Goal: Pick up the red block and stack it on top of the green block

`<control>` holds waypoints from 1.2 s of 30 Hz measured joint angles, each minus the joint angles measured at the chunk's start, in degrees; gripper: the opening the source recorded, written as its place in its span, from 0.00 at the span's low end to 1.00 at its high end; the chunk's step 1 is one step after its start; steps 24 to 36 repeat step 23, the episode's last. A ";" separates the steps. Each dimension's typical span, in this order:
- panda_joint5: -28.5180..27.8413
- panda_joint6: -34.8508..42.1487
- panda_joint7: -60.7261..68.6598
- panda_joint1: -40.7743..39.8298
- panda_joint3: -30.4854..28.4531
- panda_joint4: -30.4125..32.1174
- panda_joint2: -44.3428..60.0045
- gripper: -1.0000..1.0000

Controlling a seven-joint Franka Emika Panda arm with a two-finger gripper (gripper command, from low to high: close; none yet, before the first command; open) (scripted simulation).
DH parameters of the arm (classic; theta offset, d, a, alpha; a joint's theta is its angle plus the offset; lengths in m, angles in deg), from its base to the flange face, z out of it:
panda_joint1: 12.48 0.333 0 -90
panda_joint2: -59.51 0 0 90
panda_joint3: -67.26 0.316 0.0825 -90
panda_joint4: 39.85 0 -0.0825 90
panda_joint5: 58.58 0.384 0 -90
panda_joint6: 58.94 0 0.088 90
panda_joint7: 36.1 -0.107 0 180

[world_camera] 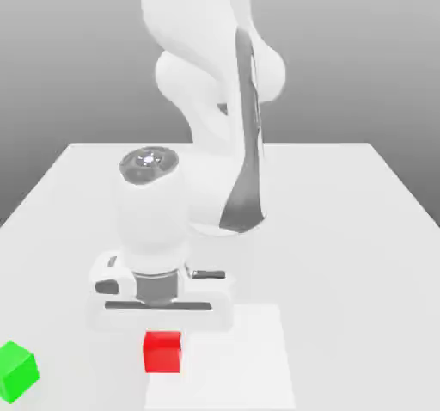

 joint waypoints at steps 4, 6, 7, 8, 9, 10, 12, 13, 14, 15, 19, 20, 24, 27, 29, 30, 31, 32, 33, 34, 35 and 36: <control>-2.97 6.43 -2.19 0.70 -1.35 1.18 -7.66 0.00; -3.11 9.37 -0.10 -0.75 -2.38 -0.78 -8.56 0.00; -2.82 10.70 1.84 -1.92 -3.05 -2.48 -8.12 0.00; -2.45 11.99 3.99 -3.20 -3.78 -4.37 -7.45 0.00; -2.03 13.26 6.26 -4.57 -4.49 -6.35 -6.68 0.00; -1.62 14.53 8.56 -6.04 -5.15 -8.38 -5.86 0.00; -0.79 17.04 13.23 -8.96 -6.53 -12.49 -4.15 0.00; -0.39 18.30 15.56 -10.44 -7.20 -14.55 -3.29 0.00; 0.02 19.54 17.92 -11.99 -7.83 -16.63 -2.43 0.00; 0.49 20.18 19.91 -13.34 -8.18 -18.33 -1.36 0.00; 3.62 14.94 23.69 -15.94 -6.72 -20.31 6.03 0.00; 4.06 14.00 24.06 -16.24 -6.39 -20.43 7.11 1.00; 4.06 14.00 24.06 -16.24 -6.39 -20.43 7.11 1.00; 4.06 14.00 24.06 -16.24 -6.39 -20.43 7.11 1.00; 4.06 14.00 24.06 -16.24 -6.39 -20.43 7.11 1.00; 4.06 14.00 24.06 -16.24 -6.39 -20.43 7.11 1.00; 4.06 14.00 24.06 -16.24 -6.39 -20.43 7.11 1.00; 4.06 14.00 24.06 -16.24 -6.39 -20.43 7.11 1.00; 4.06 14.00 24.06 -16.24 -6.39 -20.43 7.11 1.00; 4.06 14.00 24.06 -16.24 -6.39 -20.43 7.11 1.00; 4.06 14.00 24.06 -16.24 -6.39 -20.43 7.11 1.00; 4.06 14.00 24.06 -16.24 -6.39 -20.43 7.11 1.00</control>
